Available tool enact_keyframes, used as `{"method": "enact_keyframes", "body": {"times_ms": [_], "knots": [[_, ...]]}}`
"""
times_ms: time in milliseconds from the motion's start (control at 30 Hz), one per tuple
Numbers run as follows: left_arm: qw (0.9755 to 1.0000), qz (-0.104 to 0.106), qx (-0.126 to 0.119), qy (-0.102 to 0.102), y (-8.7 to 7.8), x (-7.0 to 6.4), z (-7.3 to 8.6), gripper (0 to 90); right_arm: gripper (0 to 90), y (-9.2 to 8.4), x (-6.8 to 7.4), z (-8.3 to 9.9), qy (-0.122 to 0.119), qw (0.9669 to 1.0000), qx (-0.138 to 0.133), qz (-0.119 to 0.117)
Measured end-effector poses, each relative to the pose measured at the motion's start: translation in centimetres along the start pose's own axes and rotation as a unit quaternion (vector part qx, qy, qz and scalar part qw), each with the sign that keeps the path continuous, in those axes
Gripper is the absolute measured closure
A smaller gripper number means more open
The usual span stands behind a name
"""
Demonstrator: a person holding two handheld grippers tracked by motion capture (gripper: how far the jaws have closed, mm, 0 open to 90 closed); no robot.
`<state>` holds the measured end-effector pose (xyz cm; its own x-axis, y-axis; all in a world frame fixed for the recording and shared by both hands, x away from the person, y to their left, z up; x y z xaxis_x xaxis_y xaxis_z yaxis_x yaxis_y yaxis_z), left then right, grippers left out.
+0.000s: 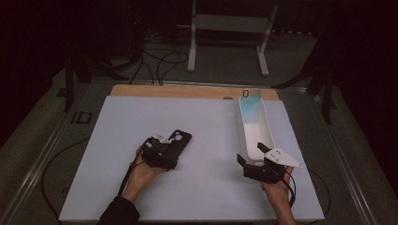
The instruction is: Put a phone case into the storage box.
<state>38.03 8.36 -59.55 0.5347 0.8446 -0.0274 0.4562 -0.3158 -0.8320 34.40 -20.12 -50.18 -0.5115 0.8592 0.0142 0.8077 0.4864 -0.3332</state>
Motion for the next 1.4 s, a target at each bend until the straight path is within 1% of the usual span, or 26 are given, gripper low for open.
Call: {"method": "enact_keyframes", "body": {"times_ms": [67,200,300,367,400,433,467,500,567,600,667,700,833,900,967,1033,1167,1200,1233,1267,1333,1400], "knots": [[1.0,-0.003,-0.007,0.0,-0.2,0.0,-0.1,16.9,9.3,0.0,0.0,-0.1,-0.001,1.0,0.0,0.0],[0.9998,0.0,-0.019,0.0,-0.7,0.0,-0.3,16.9,9.3,0.0,0.0,-0.3,-0.001,1.0,-0.001,-0.002],[0.9993,0.002,-0.038,0.004,-1.5,0.0,-0.5,16.8,9.3,0.0,-0.1,-0.6,0.0,1.0,-0.001,-0.001],[0.9984,0.0,-0.055,0.008,-2.1,0.1,-0.6,16.8,9.3,0.0,-0.1,-0.7,0.001,1.0,-0.001,-0.004],[0.9977,0.002,-0.068,0.007,-2.5,0.1,-0.7,16.7,9.3,0.0,-0.1,-0.8,0.001,1.0,0.0,-0.007],[0.9974,0.002,-0.072,0.007,-2.7,0.2,-0.8,16.7,9.3,0.0,0.0,-0.9,0.001,1.0,0.002,-0.009],[0.9967,0.001,-0.081,0.007,-3.1,0.2,-0.8,16.7,9.3,0.1,0.0,-1.0,0.0,0.9999,0.004,-0.011],[0.9962,0.003,-0.086,0.01,-3.4,0.3,-0.8,16.6,9.3,0.2,0.1,-1.1,0.0,0.9999,0.005,-0.016],[0.9956,-0.001,-0.093,0.012,-3.8,0.4,-0.8,16.6,9.3,0.4,0.2,-1.2,-0.003,0.9998,0.008,-0.019],[0.9953,-0.002,-0.096,0.013,-4.0,0.5,-0.8,16.6,9.3,0.7,0.3,-1.3,-0.005,0.9996,0.013,-0.024],[0.9947,-0.003,-0.102,0.014,-4.3,0.5,-0.8,16.6,9.3,0.8,0.5,-1.4,-0.004,0.9995,0.014,-0.027],[0.9942,-0.001,-0.107,0.015,-4.5,0.5,-0.8,16.6,9.3,0.9,0.6,-1.5,-0.002,0.9994,0.015,-0.031],[0.9921,-0.001,-0.124,0.022,-5.1,0.3,-0.9,16.5,9.3,1.5,1.3,-1.9,-0.009,0.9988,0.023,-0.043],[0.9915,-0.001,-0.127,0.028,-5.4,0.1,-0.9,16.4,9.3,1.8,1.7,-2.4,-0.011,0.9984,0.025,-0.05],[0.9912,-0.003,-0.129,0.029,-5.5,0.1,-1.0,16.4,9.3,2.0,2.0,-2.8,-0.013,0.998,0.027,-0.055],[0.991,-0.002,-0.131,0.028,-5.6,0.2,-1.0,16.4,9.3,2.3,2.4,-3.5,-0.017,0.9976,0.026,-0.062],[0.9899,-0.003,-0.139,0.028,-5.9,0.2,-1.2,16.4,9.3,3.0,3.1,-4.3,-0.017,0.9969,0.026,-0.072],[0.9895,-0.002,-0.141,0.029,-6.0,0.2,-1.2,16.4,9.3,3.2,3.2,-4.6,-0.016,0.9969,0.026,-0.073],[0.9892,-0.001,-0.143,0.031,-6.1,0.2,-1.2,16.3,9.3,3.6,3.6,-4.9,-0.015,0.9963,0.029,-0.079],[0.9889,-0.001,-0.145,0.032,-6.1,0.1,-1.3,16.3,9.3,3.6,3.6,-4.9,-0.015,0.9963,0.029,-0.079],[0.9886,-0.001,-0.146,0.037,-6.2,0.0,-1.3,16.2,9.3,4.1,4.0,-5.5,-0.016,0.9959,0.031,-0.083],[0.9884,0.001,-0.147,0.037,-6.3,-0.1,-1.4,16.2,9.3,4.5,4.3,-5.8,-0.017,0.9953,0.035,-0.088]]}}
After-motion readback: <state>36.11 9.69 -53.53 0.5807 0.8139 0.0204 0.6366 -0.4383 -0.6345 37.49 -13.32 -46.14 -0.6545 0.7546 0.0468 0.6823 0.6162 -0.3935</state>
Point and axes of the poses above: each handheld gripper's, and its own axes: y roughly forward along the jaws, z roughly out of its underside, x roughly to its left, the point moved 10 cm from there along y, roughly forward along the jaws, and after that the axes turned 1 degree about -y, right-handed, at the moved point
